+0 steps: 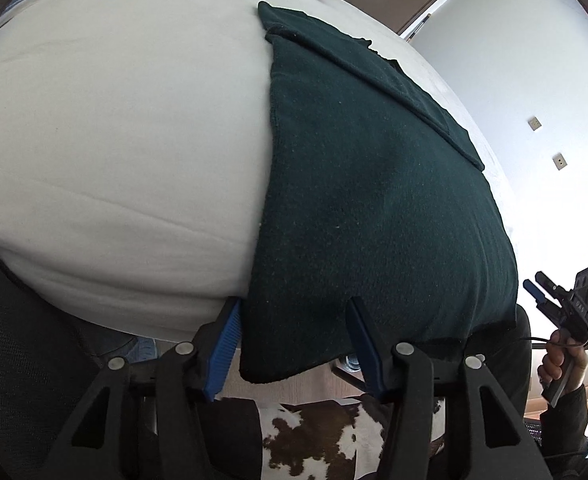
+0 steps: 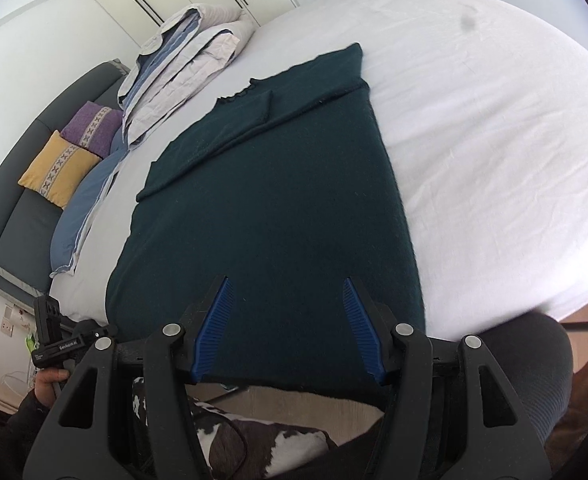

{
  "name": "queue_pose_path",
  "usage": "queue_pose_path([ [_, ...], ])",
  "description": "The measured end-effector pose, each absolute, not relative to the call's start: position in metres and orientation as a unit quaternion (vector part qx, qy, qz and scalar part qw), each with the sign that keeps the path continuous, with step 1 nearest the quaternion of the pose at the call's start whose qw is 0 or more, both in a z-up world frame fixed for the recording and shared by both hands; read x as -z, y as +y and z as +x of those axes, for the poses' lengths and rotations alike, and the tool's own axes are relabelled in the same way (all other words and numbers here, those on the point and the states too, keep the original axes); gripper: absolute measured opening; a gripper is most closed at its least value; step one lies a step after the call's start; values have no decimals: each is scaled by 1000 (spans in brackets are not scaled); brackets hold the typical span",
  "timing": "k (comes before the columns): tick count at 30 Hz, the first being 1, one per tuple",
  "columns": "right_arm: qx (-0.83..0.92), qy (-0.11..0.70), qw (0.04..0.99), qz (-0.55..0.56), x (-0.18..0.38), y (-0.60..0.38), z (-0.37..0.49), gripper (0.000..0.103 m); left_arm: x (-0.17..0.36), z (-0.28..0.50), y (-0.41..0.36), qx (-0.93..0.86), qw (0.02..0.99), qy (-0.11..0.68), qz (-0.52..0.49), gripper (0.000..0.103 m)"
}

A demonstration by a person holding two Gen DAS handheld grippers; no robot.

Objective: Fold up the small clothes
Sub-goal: 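Grasp the sweater hem with both tools, one at each side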

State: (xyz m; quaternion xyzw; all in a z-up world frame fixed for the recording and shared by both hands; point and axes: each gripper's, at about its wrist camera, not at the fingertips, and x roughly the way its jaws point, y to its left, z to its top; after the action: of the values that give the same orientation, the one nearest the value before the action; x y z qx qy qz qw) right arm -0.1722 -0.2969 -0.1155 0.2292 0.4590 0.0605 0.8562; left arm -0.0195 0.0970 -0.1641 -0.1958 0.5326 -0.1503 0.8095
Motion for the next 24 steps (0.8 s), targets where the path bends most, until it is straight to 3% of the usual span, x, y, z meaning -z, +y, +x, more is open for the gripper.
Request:
queue_pose_path([
  [2, -46, 470, 851, 229, 121, -305, -176, 56, 165, -19, 99, 151, 807, 535, -198, 53],
  [6, -22, 490, 843, 222, 124, -321, -179, 56, 166, -18, 104, 139, 806, 545, -186, 30],
  [9, -8, 503, 836, 219, 129, -329, -179, 56, 168, -18, 109, 139, 800, 552, -190, 21],
  [21, 28, 582, 799, 149, 157, -316, -169, 54, 172, -20, 107, 145, 790, 570, -175, 19],
  [24, 34, 598, 793, 113, 161, -308, -167, 53, 173, -20, 105, 143, 790, 575, -160, 9],
])
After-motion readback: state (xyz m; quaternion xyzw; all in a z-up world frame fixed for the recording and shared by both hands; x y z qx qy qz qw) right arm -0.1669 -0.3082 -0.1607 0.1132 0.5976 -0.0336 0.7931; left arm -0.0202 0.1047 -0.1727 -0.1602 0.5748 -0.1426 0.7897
